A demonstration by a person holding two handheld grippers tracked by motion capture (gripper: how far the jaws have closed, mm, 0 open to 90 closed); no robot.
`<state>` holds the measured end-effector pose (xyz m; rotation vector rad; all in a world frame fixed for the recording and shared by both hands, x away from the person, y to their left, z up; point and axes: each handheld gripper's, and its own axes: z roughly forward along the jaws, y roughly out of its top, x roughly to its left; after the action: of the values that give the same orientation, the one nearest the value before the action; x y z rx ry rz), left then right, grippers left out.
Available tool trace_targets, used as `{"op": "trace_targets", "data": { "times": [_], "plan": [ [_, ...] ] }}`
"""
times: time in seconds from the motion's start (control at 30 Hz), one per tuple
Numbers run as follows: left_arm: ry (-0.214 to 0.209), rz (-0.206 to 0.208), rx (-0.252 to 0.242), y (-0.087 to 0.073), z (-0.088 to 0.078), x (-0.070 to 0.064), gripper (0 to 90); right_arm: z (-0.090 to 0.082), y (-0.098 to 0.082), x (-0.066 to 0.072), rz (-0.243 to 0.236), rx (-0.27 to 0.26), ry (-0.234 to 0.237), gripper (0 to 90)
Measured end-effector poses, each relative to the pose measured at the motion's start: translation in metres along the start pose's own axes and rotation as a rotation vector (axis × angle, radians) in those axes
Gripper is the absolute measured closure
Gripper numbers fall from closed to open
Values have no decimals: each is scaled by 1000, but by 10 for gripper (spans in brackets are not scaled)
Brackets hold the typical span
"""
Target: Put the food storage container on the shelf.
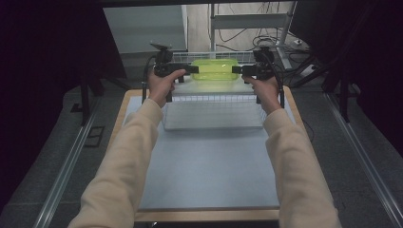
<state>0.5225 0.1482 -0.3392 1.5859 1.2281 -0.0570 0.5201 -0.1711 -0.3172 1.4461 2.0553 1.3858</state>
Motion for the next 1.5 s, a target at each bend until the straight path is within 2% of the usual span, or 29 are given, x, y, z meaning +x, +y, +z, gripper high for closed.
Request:
{"op": "trace_targets", "data": {
  "times": [0.17, 0.23, 0.4, 0.5, 0.57, 0.67, 0.77, 0.87, 0.97, 1.1, 1.2, 1.23, 1.27, 1.33, 1.5],
  "plan": [
    [4, 22, -35, 0, -7, -3, 310, -8, -1, 6, -23, -41, -1, 392],
    [6, 30, -57, -2, -14, -8, 275, -13, -2, 8, -25, -60, 18, 374],
    [-16, 79, -72, -14, -37, -21, 254, -33, -7, 11, -40, -96, 82, 341],
    [-38, 108, -73, -24, -48, -26, 252, -41, -13, 10, -53, -92, 111, 329],
    [-35, 133, -68, -30, -55, -26, 251, -47, -18, 9, -71, -89, 117, 321],
    [-46, 144, -72, -40, -63, -27, 252, -52, -26, 7, -100, -87, 129, 304],
    [-51, 167, -75, -54, -73, -28, 253, -58, -35, 6, -116, -83, 163, 292],
    [-75, 179, -80, -68, -80, -31, 254, -67, -49, 7, -149, -75, 190, 281],
    [-84, 218, -76, -88, -88, -37, 256, -77, -66, 10, -180, -74, 210, 273],
    [-91, 265, -28, -115, -92, -43, 255, -91, -93, 12, -213, -66, 232, 268],
    [-116, 277, -17, -137, -97, -45, 254, -101, -118, 12, -232, -56, 246, 264],
    [-119, 281, -17, -143, -99, -45, 255, -106, -135, 10, -233, -45, 261, 264],
    [-124, 282, -20, -150, -101, -45, 255, -106, -135, 10, -233, -45, 261, 264],
    [-119, 281, -14, -166, -103, -44, 254, -109, -154, 6, -216, -31, 282, 264],
    [-69, 328, 16, -212, -102, -44, 250, -114, -197, 0, -204, 15, 299, 260]
  ]
}}
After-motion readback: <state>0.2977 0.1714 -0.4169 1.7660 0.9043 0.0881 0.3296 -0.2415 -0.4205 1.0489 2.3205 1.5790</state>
